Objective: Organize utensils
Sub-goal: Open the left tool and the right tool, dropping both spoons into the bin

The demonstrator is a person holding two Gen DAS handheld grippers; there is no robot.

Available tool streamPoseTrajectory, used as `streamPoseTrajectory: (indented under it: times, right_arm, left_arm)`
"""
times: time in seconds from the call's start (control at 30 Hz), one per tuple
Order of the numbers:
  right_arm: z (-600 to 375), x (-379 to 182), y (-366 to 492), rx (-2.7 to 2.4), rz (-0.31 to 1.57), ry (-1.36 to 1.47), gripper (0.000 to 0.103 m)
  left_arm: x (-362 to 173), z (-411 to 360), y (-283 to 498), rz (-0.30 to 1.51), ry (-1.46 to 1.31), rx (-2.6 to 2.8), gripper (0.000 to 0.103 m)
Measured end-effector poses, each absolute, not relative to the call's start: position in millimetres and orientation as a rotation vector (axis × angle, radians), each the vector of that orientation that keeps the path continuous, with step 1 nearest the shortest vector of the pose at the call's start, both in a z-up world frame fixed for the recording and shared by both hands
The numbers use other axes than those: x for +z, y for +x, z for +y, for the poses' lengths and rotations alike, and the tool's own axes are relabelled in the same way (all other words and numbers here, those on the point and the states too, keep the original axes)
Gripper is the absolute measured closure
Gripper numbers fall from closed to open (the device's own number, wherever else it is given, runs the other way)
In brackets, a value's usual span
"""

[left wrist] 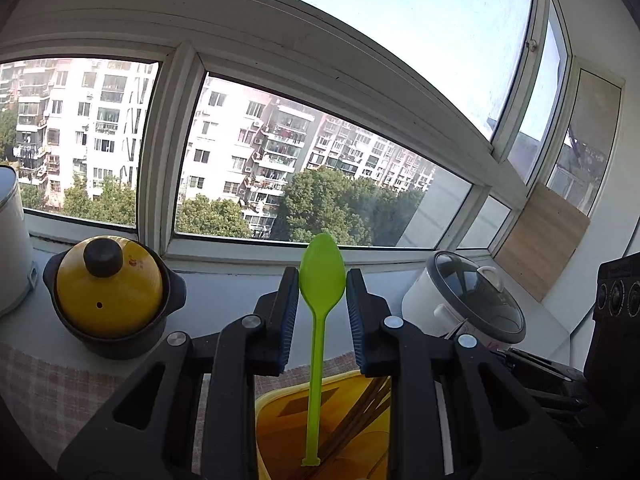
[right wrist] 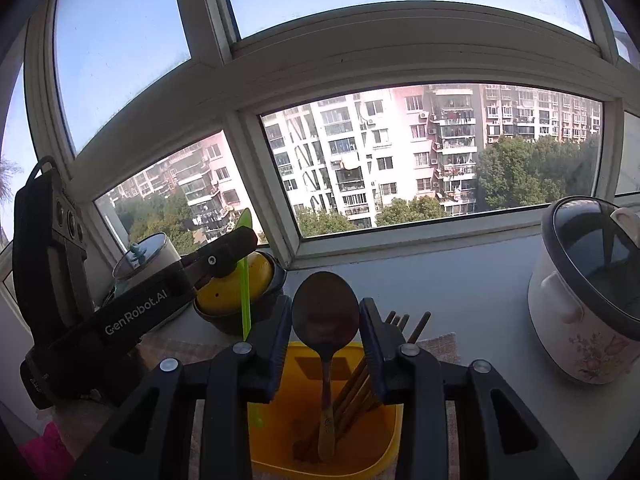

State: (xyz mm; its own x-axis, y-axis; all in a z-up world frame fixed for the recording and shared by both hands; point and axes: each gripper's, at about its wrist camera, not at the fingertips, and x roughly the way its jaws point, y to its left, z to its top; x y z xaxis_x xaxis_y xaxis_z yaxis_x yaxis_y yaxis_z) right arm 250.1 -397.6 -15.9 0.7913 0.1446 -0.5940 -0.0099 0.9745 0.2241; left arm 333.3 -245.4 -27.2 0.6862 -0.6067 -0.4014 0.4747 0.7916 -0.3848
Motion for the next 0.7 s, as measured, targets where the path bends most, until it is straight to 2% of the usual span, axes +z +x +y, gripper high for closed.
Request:
streamPoseTrajectory:
  times: [0.1, 0.17, 0.3, 0.43, 0.7]
  right_arm:
    - [-398, -19, 249, 0.08, 0.662, 0.214, 0.068]
    - [-398, -20, 249, 0.08, 0.671, 0.217, 0.068]
    - [-397, -22, 248, 0.074, 0.68, 0.209, 0.066]
    - [-398, -22, 244, 0.061, 0.683, 0.207, 0.055]
    - [-399, -20, 234, 0.048, 0.693, 0.217, 0.055]
  left_arm:
    - [-28, -246, 333, 0.552, -0.246, -0.611, 0.08]
    - [-28, -245, 333, 0.562, -0.246, -0.616, 0.074]
    - [-25, -242, 329, 0.559, -0.24, -0.613, 0.073]
    - [-25, -239, 326, 0.562, -0.241, -0.613, 0.073]
    - [-24, -229, 318, 0.572, -0.23, -0.588, 0.073]
